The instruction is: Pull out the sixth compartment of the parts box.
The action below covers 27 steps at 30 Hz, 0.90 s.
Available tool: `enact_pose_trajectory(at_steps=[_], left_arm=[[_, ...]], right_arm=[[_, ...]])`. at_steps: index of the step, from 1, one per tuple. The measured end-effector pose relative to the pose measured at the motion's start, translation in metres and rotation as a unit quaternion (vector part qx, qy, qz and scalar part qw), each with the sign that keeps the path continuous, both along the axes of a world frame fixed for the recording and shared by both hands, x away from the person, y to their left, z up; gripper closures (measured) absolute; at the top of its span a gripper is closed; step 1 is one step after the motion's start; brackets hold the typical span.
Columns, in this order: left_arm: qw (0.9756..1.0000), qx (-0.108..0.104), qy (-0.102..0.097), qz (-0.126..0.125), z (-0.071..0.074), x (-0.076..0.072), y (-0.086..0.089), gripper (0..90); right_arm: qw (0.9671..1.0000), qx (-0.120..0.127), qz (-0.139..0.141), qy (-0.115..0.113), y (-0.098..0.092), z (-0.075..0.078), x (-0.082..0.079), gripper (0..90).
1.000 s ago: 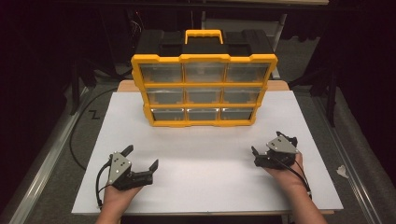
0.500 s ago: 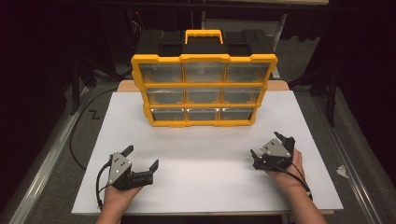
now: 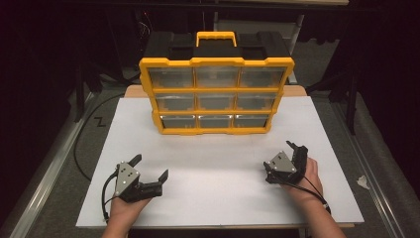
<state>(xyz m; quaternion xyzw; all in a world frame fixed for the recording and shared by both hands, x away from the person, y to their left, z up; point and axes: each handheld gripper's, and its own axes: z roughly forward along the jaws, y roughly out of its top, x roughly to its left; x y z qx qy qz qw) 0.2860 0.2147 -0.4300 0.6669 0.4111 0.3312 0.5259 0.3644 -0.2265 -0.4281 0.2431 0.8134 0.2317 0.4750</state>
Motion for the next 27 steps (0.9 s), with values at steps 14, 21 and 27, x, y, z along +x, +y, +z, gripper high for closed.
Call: enact_pose_trajectory(at_steps=[14, 21, 27], left_arm=[[1.0000, -0.002, 0.000, 0.001, 0.000, 0.000, 0.001, 0.2], [1.0000, 0.000, 0.001, 0.000, -0.001, 0.001, 0.001, 0.2], [1.0000, 0.000, 0.000, -0.001, 0.000, 0.000, 0.000, 0.2]], right_arm=[[0.9962, -0.081, 0.014, -0.028, 0.010, -0.003, -0.005, 1.0], [0.9899, -0.133, 0.026, -0.042, 0.015, -0.004, -0.008, 1.1], [0.9819, -0.176, 0.039, -0.057, 0.020, -0.003, -0.011, 1.1]])
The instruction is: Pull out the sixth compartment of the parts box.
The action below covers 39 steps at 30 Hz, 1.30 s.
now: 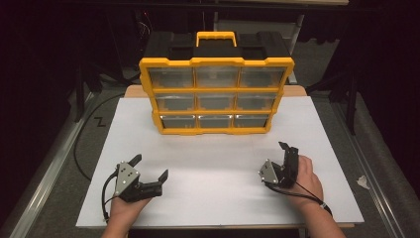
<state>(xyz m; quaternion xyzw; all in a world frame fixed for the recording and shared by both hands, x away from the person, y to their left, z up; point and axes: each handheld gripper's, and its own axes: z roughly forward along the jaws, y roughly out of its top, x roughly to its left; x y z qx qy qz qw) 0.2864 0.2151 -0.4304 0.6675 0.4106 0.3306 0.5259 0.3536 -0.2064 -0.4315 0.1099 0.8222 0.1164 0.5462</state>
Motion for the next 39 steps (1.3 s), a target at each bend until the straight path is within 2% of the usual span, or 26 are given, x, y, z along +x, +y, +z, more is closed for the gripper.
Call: enact_pose_trajectory(at_steps=[2, 3, 6, 11, 16, 17, 25, 27, 30, 33, 39], left_arm=[[1.0000, -0.001, 0.000, 0.000, 0.000, 0.000, 0.000, 0.2], [1.0000, -0.001, 0.000, 0.000, 0.000, 0.000, 0.000, 0.2], [1.0000, -0.001, 0.000, 0.000, 0.000, 0.000, 0.000, 0.2], [1.0000, 0.000, 0.001, 0.000, 0.000, 0.000, 0.000, 0.2], [1.0000, 0.001, 0.000, -0.001, 0.000, 0.000, 0.000, 0.2], [1.0000, 0.000, 0.000, -0.001, 0.000, 0.000, 0.000, 0.2], [1.0000, 0.001, 0.001, -0.001, -0.001, 0.000, -0.001, 0.2], [1.0000, 0.003, 0.002, -0.001, -0.001, 0.000, -0.001, 0.2], [1.0000, 0.004, 0.001, -0.001, -0.001, 0.000, -0.001, 0.2], [1.0000, -0.005, -0.001, -0.004, 0.000, 0.000, -0.001, 0.2], [1.0000, 0.008, 0.001, -0.005, -0.001, 0.001, -0.003, 0.2]], right_arm=[[0.9999, -0.010, 0.002, -0.003, 0.001, 0.000, -0.001, 1.1], [1.0000, -0.003, -0.004, 0.001, 0.002, -0.002, -0.002, 1.1], [0.9997, -0.025, 0.005, -0.007, 0.003, -0.001, -0.002, 1.1], [0.9987, -0.047, 0.012, -0.016, 0.007, -0.001, -0.004, 1.1], [0.9979, -0.059, 0.015, -0.020, 0.009, -0.001, -0.005, 1.1], [0.9970, -0.071, 0.020, -0.025, 0.009, 0.000, -0.006, 1.0], [0.9939, -0.100, 0.022, -0.041, 0.013, 0.000, -0.009, 1.1], [0.9921, -0.111, 0.028, -0.051, 0.014, 0.002, -0.010, 1.3], [0.9912, -0.116, 0.031, -0.056, 0.015, 0.002, -0.011, 1.4], [0.9905, -0.121, 0.031, -0.058, 0.017, 0.003, -0.012, 1.9], [0.9892, -0.127, 0.035, -0.064, 0.020, 0.002, -0.014, 5.8]])
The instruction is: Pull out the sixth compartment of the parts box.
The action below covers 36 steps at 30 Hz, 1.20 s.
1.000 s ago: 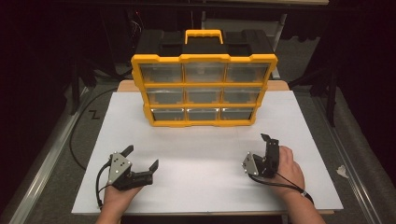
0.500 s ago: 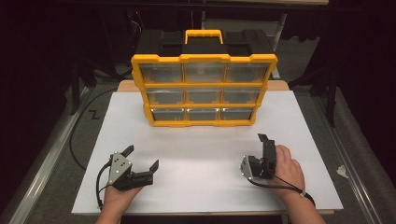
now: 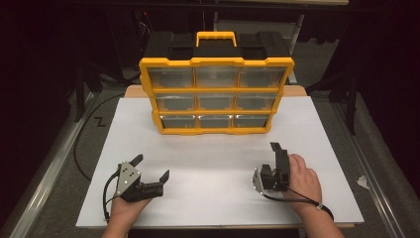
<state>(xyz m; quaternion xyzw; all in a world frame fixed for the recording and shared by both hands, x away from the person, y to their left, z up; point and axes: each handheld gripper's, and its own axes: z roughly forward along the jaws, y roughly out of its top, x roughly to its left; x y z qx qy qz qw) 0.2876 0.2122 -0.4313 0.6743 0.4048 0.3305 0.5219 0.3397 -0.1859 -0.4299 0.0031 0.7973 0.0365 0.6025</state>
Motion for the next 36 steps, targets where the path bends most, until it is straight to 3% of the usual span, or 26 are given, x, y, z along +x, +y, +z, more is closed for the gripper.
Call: enact_pose_trajectory(at_steps=[5, 22, 26, 36], left_arm=[[0.9999, 0.003, -0.002, 0.010, 0.001, 0.001, -0.001, 0.2], [0.9999, 0.010, -0.004, 0.005, 0.001, 0.002, 0.000, 0.2], [0.9999, 0.012, -0.003, 0.001, 0.000, 0.002, -0.001, 0.2], [0.9999, 0.007, -0.006, -0.005, 0.000, 0.002, -0.001, 0.2]], right_arm=[[1.0000, -0.001, 0.004, -0.005, 0.002, -0.001, -0.002, 12.2], [0.9995, 0.005, 0.017, -0.027, 0.013, -0.009, -0.004, 35.0], [0.9987, 0.013, 0.013, -0.047, 0.017, -0.011, 0.003, 40.1], [0.9982, 0.017, 0.001, -0.058, 0.024, -0.006, 0.020, 46.8]])
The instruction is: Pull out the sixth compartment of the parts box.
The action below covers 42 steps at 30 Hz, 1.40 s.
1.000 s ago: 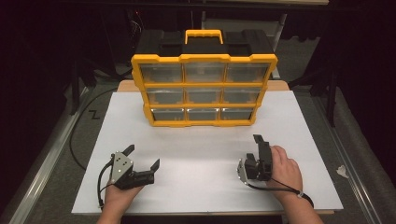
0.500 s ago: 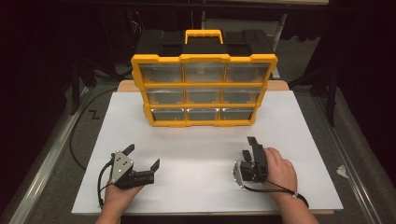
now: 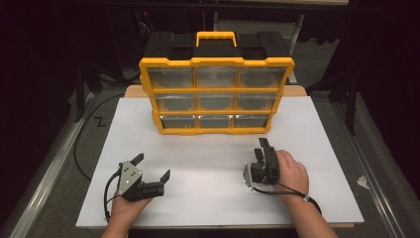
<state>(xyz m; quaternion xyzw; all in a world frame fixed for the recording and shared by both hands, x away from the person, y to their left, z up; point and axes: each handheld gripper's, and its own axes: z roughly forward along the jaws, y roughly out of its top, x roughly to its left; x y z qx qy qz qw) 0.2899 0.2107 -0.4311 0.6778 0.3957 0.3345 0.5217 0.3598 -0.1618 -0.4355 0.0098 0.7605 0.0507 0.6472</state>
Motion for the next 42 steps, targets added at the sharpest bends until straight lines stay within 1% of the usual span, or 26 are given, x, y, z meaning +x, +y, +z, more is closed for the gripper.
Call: enact_pose_trajectory(at_steps=[1, 4, 6, 9, 14, 15, 16, 17, 20, 21, 23, 25, 27, 32, 33, 35, 36, 37, 38, 39, 40, 41, 42], left_arm=[[1.0000, 0.001, 0.000, -0.002, 0.000, 0.000, 0.000, 0.2], [1.0000, 0.000, -0.001, -0.002, 0.000, 0.000, 0.000, 0.2], [1.0000, -0.001, -0.001, -0.002, 0.000, 0.000, 0.000, 0.2], [1.0000, 0.000, -0.001, -0.003, 0.000, -0.001, -0.001, 0.2], [1.0000, 0.003, 0.000, -0.009, -0.001, -0.001, -0.002, 0.2], [0.9999, 0.003, 0.000, -0.009, -0.001, -0.001, -0.002, 0.2], [0.9999, 0.003, 0.000, -0.009, -0.001, -0.001, -0.002, 0.2], [1.0000, 0.003, -0.001, -0.008, -0.001, -0.002, -0.002, 0.2], [1.0000, 0.001, -0.003, -0.006, 0.000, -0.003, -0.001, 0.2], [1.0000, 0.000, -0.003, -0.005, 0.000, -0.003, -0.001, 0.2], [1.0000, 0.000, -0.003, -0.006, 0.000, -0.003, -0.001, 0.2], [1.0000, 0.001, -0.003, -0.007, -0.001, -0.003, -0.001, 0.2], [1.0000, 0.001, -0.003, -0.008, -0.001, -0.003, -0.001, 0.2], [1.0000, 0.000, -0.004, -0.009, 0.000, -0.004, -0.001, 0.2], [1.0000, 0.000, -0.003, -0.009, 0.000, -0.004, -0.001, 0.2], [0.9999, 0.000, -0.004, -0.009, 0.000, -0.004, -0.001, 0.2], [0.9999, 0.000, -0.004, -0.009, 0.000, -0.004, -0.001, 0.2], [1.0000, -0.001, -0.004, -0.009, 0.000, -0.004, -0.001, 0.2], [1.0000, -0.001, -0.004, -0.009, 0.000, -0.004, -0.001, 0.2], [0.9999, 0.000, -0.004, -0.009, 0.000, -0.004, -0.001, 0.2], [0.9999, 0.000, -0.004, -0.009, 0.000, -0.004, -0.001, 0.2], [0.9999, 0.000, -0.005, -0.010, 0.000, -0.004, -0.001, 0.2], [0.9999, 0.000, -0.005, -0.010, 0.000, -0.004, -0.001, 0.2]], right_arm=[[1.0000, 0.006, -0.003, -0.003, 0.001, 0.003, 0.003, 47.3], [1.0000, 0.007, -0.001, -0.007, 0.002, 0.008, 0.007, 48.2], [0.9999, 0.007, 0.000, -0.014, 0.002, 0.011, 0.010, 48.7], [0.9998, 0.011, -0.005, -0.015, 0.003, 0.017, 0.012, 49.3], [0.9996, 0.019, -0.007, -0.022, 0.002, 0.027, 0.017, 49.7], [0.9995, 0.018, -0.008, -0.024, 0.002, 0.030, 0.017, 49.7], [0.9995, 0.018, -0.008, -0.024, 0.002, 0.030, 0.017, 49.7], [0.9995, 0.019, -0.010, -0.025, 0.002, 0.034, 0.019, 49.7], [0.9993, 0.022, -0.009, -0.028, 0.002, 0.040, 0.022, 49.7], [0.9992, 0.027, -0.014, -0.027, 0.003, 0.041, 0.022, 49.7], [0.9992, 0.018, -0.008, -0.035, 0.003, 0.047, 0.023, 49.8], [0.9990, 0.023, -0.011, -0.037, 0.004, 0.051, 0.024, 50.0], [0.9989, 0.017, -0.010, -0.042, 0.004, 0.057, 0.025, 50.6], [0.9984, 0.024, -0.012, -0.049, 0.005, 0.068, 0.030, 51.9], [0.9984, 0.024, -0.012, -0.049, 0.005, 0.068, 0.030, 51.9], [0.9982, 0.025, -0.012, -0.053, 0.005, 0.074, 0.033, 52.8], [0.9982, 0.025, -0.012, -0.053, 0.005, 0.074, 0.033, 52.8], [0.9980, 0.019, -0.011, -0.060, 0.007, 0.078, 0.035, 52.9], [0.9978, 0.018, -0.013, -0.062, 0.007, 0.080, 0.035, 53.1], [0.9977, 0.027, -0.014, -0.061, 0.008, 0.081, 0.036, 53.3], [0.9977, 0.027, -0.014, -0.061, 0.008, 0.081, 0.036, 53.3], [0.9973, 0.025, -0.010, -0.068, 0.010, 0.085, 0.039, 53.7], [0.9973, 0.025, -0.010, -0.068, 0.010, 0.085, 0.039, 53.7]])
